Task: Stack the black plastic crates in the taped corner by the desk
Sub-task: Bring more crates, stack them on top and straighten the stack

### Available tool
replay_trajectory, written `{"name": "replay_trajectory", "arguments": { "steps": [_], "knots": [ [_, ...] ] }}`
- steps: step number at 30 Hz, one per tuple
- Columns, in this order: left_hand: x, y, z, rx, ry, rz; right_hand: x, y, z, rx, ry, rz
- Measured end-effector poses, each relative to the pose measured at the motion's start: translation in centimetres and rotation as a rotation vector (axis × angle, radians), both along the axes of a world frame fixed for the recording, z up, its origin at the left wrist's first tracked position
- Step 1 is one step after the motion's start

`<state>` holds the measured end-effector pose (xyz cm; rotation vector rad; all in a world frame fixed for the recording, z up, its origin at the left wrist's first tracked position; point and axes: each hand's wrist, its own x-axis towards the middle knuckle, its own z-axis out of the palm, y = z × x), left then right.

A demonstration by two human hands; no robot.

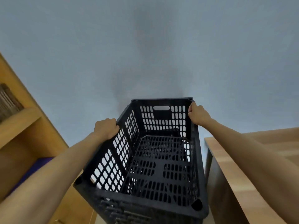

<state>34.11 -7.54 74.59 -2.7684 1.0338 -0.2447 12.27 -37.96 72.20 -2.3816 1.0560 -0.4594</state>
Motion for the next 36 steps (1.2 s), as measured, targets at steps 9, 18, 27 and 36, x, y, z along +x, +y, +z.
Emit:
{"name": "replay_trajectory", "arguments": {
  "steps": [9,18,27,36],
  "knots": [
    [5.8,-1.8,-3.0,-0.215,0.101,0.039,7.2,-2.6,0.5,-0.035,0.01,-0.057],
    [3.1,-2.4,-3.2,-0.193,0.089,0.108,4.8,-2.4,0.0,-0.096,0.007,-0.046],
    [-1.7,-2.1,-3.1,-0.196,0.102,0.192,-1.6,0.2,-2.0,0.143,-0.198,0.007],
    [-3.5,0.9,-3.5,-0.403,0.301,0.318,-2.8,3.3,-3.4,0.482,-0.494,0.136]
  ]
}}
